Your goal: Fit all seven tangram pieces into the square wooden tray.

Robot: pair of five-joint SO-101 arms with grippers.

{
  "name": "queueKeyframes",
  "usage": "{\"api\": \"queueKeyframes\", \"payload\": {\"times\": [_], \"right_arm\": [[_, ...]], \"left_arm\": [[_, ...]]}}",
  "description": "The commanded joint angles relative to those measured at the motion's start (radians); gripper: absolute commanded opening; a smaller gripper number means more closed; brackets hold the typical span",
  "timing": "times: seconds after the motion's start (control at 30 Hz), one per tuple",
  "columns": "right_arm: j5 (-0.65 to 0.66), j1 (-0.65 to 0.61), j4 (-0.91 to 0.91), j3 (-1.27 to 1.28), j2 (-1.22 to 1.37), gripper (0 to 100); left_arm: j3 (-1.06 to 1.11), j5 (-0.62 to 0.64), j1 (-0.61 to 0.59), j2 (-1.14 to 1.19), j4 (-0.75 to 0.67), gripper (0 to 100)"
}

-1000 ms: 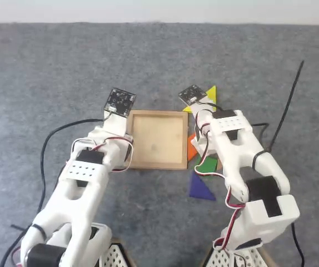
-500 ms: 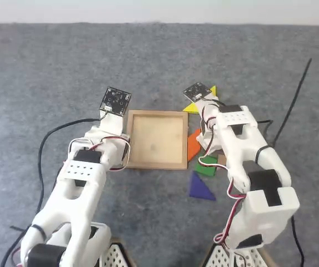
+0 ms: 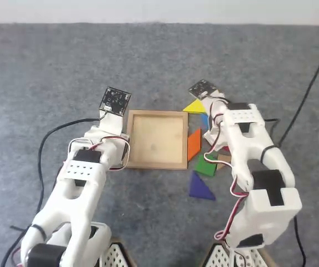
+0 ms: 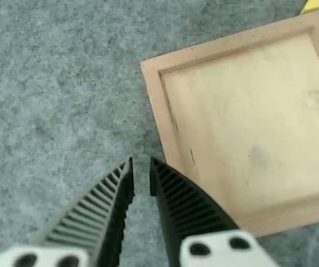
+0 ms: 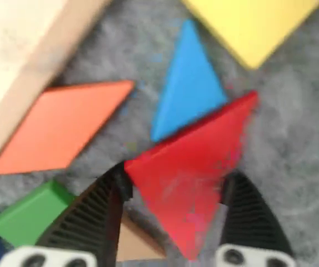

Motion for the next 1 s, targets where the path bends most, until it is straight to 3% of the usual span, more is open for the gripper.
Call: {"api": "queueKeyframes", "payload": {"times": [0.0, 0.27, 0.47, 0.63, 0.8, 0.97], "right_arm": [[0.012, 0.007, -0.002, -0.037, -0.012, 11.2], [0.011, 0.008, 0.039, -0.072, -0.013, 11.2], [-0.072, 0.001, 0.163, -0.164, -0.013, 11.3], [-0.071, 0.041, 0.101, -0.158, 0.001, 10.6], [-0.080, 0.094, 0.084, -0.150, -0.008, 0.8], [-0.130, 0.041, 0.119, -0.140, -0.062, 8.8]], "left_arm": [[-0.033, 0.002, -0.005, -0.008, -0.017, 6], [-0.033, 0.000, -0.005, -0.008, -0.017, 6], [-0.033, 0.000, -0.005, -0.008, -0.017, 6], [-0.033, 0.000, -0.005, -0.008, -0.017, 6], [-0.033, 0.000, -0.005, -0.008, -0.017, 6], [-0.033, 0.000, -0.006, -0.009, -0.018, 6]]}}
